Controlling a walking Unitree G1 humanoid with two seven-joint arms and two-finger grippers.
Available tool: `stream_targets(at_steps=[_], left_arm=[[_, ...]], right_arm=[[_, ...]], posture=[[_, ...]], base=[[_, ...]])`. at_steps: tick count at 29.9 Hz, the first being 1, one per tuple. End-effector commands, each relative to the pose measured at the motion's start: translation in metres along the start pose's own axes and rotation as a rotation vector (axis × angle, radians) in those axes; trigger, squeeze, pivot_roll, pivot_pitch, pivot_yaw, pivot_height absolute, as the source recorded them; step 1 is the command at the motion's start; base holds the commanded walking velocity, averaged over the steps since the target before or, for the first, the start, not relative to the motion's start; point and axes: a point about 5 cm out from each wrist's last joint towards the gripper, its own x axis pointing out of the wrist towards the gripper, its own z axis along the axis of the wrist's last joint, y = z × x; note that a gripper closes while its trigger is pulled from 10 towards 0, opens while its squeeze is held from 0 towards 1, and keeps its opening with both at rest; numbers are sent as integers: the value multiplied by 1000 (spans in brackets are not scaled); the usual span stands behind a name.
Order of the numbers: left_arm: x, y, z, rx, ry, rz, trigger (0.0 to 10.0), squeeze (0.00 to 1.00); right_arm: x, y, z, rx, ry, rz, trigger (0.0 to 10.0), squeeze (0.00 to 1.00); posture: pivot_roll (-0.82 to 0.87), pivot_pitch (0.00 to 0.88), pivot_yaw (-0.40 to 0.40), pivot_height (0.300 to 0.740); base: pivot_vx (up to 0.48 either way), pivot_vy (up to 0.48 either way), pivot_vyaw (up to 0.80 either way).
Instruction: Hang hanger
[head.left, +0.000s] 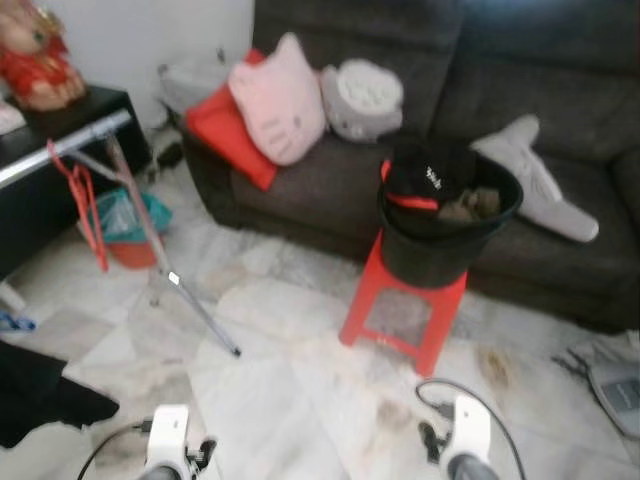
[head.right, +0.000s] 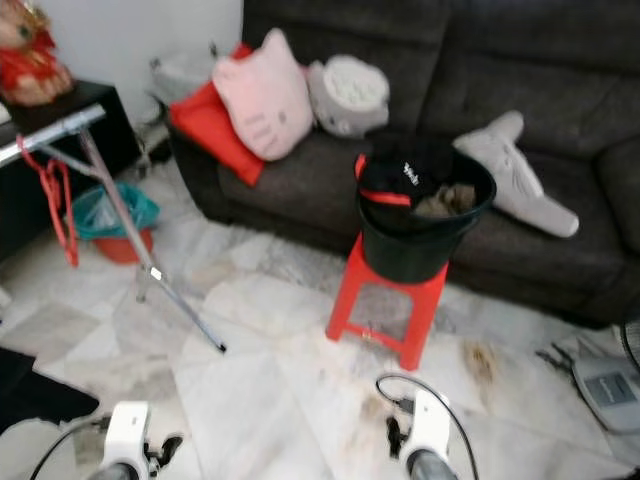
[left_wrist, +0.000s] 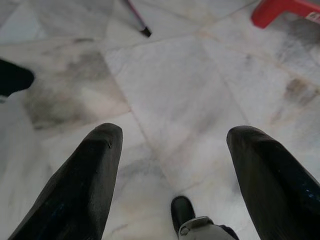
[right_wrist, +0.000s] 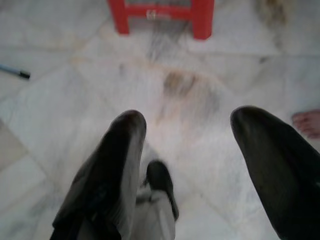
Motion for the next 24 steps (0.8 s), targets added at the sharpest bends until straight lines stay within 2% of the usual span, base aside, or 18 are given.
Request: stream_targets(at_steps=[1, 15, 24], left_arm=[[-3, 3, -7, -1, 21, 6, 10000, 0], [-2, 2, -7, 0, 26, 1, 10000, 0], [-3, 1, -10, 22, 58, -5, 10000, 0]], right_arm=[[1, 5, 1, 9, -4, 12, 10000, 0], [1, 5, 2, 20, -12, 16, 10000, 0], [0, 5, 2, 14, -17, 7, 10000, 0]], posture=[[-21, 0, -14, 740], [-23, 0, -11, 740], [-27, 0, -9, 740]], base=[[0, 0, -613], [0, 0, -608], [0, 0, 0]])
